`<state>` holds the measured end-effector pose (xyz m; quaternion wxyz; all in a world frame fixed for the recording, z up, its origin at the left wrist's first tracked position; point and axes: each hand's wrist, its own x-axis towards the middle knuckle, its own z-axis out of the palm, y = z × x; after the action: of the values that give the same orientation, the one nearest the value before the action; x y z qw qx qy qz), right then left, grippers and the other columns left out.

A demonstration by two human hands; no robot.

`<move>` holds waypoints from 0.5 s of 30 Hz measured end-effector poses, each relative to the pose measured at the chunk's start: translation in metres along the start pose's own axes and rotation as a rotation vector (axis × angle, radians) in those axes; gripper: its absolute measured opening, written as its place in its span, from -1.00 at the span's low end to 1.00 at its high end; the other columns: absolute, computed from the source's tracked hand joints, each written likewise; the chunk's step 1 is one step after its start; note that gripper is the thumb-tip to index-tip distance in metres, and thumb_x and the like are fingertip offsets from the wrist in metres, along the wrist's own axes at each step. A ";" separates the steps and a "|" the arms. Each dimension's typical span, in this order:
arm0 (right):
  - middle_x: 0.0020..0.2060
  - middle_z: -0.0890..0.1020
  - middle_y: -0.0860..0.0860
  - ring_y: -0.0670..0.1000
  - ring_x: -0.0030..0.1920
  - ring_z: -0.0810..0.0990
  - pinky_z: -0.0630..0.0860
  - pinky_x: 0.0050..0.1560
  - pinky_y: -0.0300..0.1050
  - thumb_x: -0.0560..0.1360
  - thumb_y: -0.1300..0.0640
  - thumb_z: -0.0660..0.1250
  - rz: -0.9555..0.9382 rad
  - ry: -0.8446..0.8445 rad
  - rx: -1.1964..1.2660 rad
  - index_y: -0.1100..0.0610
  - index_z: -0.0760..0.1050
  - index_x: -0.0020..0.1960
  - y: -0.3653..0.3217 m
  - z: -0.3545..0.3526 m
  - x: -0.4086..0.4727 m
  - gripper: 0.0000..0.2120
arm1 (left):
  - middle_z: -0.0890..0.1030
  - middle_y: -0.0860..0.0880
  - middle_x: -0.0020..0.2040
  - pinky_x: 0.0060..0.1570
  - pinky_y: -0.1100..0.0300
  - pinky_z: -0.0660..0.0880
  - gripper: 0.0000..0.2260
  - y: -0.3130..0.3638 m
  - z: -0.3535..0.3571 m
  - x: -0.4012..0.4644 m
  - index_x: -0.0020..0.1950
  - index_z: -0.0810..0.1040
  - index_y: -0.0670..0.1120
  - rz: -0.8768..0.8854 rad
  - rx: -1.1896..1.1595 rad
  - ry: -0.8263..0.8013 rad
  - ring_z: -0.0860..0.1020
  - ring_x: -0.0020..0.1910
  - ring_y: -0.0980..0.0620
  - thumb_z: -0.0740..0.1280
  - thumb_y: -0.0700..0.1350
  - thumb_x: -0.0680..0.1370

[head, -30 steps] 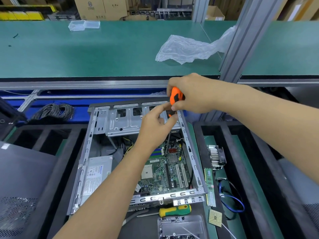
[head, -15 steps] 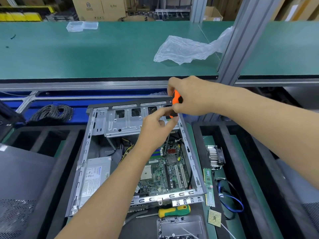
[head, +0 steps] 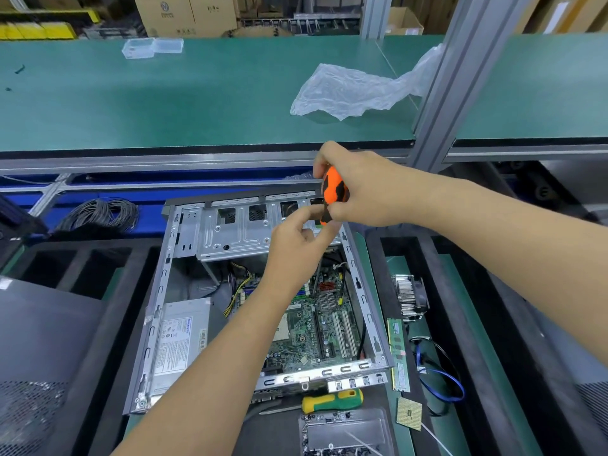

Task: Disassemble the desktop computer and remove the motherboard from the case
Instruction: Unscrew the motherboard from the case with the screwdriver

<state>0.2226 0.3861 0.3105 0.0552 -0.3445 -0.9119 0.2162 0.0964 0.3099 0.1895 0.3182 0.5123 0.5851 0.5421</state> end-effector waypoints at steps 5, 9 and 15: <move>-0.18 0.49 0.03 0.11 -0.18 0.50 0.49 -0.21 0.02 0.43 -0.35 0.29 0.037 0.061 -0.232 0.00 0.28 0.06 -0.001 0.000 0.003 -0.52 | 0.51 0.13 -0.28 -0.43 0.26 0.28 -0.79 0.001 0.002 0.006 -0.09 0.46 0.07 -0.008 0.040 0.048 0.24 -0.49 0.10 0.48 0.03 0.46; -0.22 0.49 0.03 0.14 -0.22 0.54 0.53 -0.24 0.03 0.50 -0.16 0.33 0.028 0.097 -0.205 -0.01 0.28 0.03 -0.001 0.003 0.003 -0.69 | 0.58 0.16 -0.08 -0.31 0.18 0.43 -0.70 -0.002 0.002 0.004 0.03 0.46 0.07 -0.040 0.007 0.035 0.39 -0.40 0.12 0.49 0.10 0.43; -0.32 0.54 0.05 0.17 -0.27 0.56 0.55 -0.24 0.14 0.52 -0.04 0.33 0.035 0.136 -0.112 0.04 0.32 0.01 0.010 0.003 -0.006 -0.77 | 0.56 0.09 -0.26 -0.30 0.24 0.38 -0.72 -0.042 -0.011 -0.012 -0.13 0.52 -0.02 -0.240 0.074 0.052 0.45 -0.40 0.17 0.30 0.19 0.56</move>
<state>0.2320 0.3877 0.3038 0.0937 -0.3770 -0.9105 0.1418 0.0786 0.3000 0.1488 0.3463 0.4358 0.6699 0.4914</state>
